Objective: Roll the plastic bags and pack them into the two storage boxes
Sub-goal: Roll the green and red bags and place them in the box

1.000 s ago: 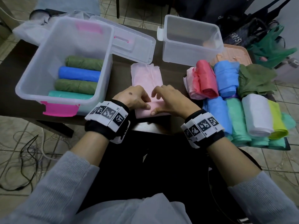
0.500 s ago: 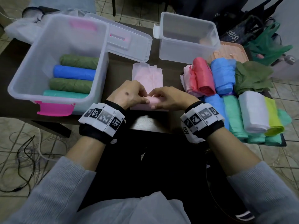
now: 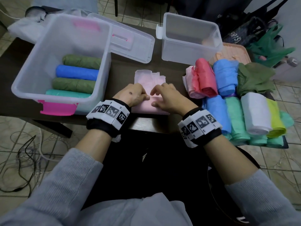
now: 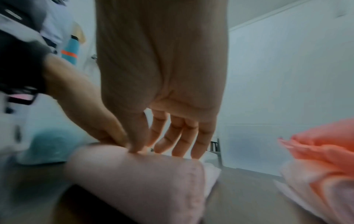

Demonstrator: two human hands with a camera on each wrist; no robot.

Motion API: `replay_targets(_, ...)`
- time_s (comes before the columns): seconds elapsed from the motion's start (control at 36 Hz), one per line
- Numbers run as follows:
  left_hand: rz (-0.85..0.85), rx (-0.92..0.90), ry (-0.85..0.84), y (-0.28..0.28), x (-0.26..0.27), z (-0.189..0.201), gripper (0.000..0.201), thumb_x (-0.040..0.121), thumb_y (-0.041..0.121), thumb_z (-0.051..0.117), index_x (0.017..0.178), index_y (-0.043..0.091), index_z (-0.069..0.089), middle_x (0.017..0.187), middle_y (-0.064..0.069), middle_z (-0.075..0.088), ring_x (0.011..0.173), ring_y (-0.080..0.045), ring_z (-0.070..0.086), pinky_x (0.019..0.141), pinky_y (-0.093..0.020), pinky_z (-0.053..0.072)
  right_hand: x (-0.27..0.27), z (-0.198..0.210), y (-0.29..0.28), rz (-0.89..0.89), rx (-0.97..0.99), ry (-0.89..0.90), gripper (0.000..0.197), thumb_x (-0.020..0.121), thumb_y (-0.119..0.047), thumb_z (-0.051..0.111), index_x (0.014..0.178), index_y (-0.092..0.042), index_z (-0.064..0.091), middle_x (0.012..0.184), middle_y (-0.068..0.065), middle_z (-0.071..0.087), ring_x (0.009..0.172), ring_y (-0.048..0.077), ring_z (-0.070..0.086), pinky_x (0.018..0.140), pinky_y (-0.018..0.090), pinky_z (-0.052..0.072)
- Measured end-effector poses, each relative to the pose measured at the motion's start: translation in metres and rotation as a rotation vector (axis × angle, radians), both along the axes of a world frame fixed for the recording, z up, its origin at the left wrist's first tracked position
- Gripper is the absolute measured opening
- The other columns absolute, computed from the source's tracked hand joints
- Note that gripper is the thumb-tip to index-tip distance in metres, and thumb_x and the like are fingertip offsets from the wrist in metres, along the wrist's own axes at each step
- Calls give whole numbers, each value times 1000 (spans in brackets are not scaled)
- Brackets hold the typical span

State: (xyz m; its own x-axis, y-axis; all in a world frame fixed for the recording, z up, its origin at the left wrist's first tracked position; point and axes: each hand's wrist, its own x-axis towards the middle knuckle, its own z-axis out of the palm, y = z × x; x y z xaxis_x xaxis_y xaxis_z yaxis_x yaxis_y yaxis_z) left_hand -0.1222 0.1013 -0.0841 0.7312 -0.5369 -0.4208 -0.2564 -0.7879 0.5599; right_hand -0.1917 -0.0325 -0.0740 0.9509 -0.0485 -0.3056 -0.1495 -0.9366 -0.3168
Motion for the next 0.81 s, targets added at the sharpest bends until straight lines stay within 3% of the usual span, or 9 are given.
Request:
replay_targets(0.06,3,7,-8,0,2,-1,29,92,33,56,93,6,68,93,-12,63,85,-26,57,73,-30,42,-5,0,11,28,-34,-86,29,90,-15,53,119,-12,51,119,10,51,114,29,43,96,43,39)
replay_targets(0.14,9,-28,-25,0,4,-3,24,91,31,58,98,12,70,97,-9,64,89,-23,58,78,-30,45,-15,-4,25,43,-127,-135,28,93,-7,42,121,-5,48,120,14,49,111,31,46,91,41,42)
replay_targets(0.19,34,-91,-76,0,5,-5,21,89,27,62,101,12,69,102,-6,64,93,-18,57,82,-27,44,-21,-7,31,34,-148,-138,32,93,-9,43,124,-4,45,122,14,46,112,31,46,91,40,41)
replay_targets(0.25,64,-149,-150,1,4,-6,18,84,25,67,97,12,68,97,-1,61,89,-14,55,78,-23,40,-26,-8,34,50,-167,-129,41,91,-14,51,129,-4,40,126,13,43,114,29,46,90,36,38)
replay_targets(0.33,71,-148,-186,1,3,-8,11,82,26,69,86,16,69,90,-3,65,89,-20,61,80,-29,48,-31,-8,35,100,-228,-131,48,89,-10,55,132,-5,35,129,12,40,115,26,45,88,29,34)
replay_targets(0.47,57,-73,-247,1,-2,-6,19,92,24,56,102,17,71,107,-16,65,99,-33,60,83,-33,47,-23,-9,36,79,-287,-119,37,88,-6,54,122,-4,40,125,13,43,110,30,51,85,36,40)
replay_targets(0.58,22,-70,-238,1,-3,0,23,88,24,61,109,18,70,112,-12,66,106,-29,59,90,-33,47,-7,-3,31,65,-244,-68,34,90,-7,53,122,-3,43,124,14,45,110,33,52,83,39,42)
replay_targets(0.67,-1,-96,-222,2,-5,4,26,85,25,66,109,14,70,108,-11,67,103,-26,60,87,-29,47,6,4,23,62,-154,13,38,86,-13,59,121,-2,48,122,16,49,111,33,53,83,36,43)
replay_targets(0.81,-29,-88,-179,4,-3,5,37,76,26,74,112,17,68,108,-10,67,102,-23,59,91,-36,47,21,16,10,62,-89,114,41,82,-21,67,120,-10,58,116,9,61,106,23,55,77,25,39)
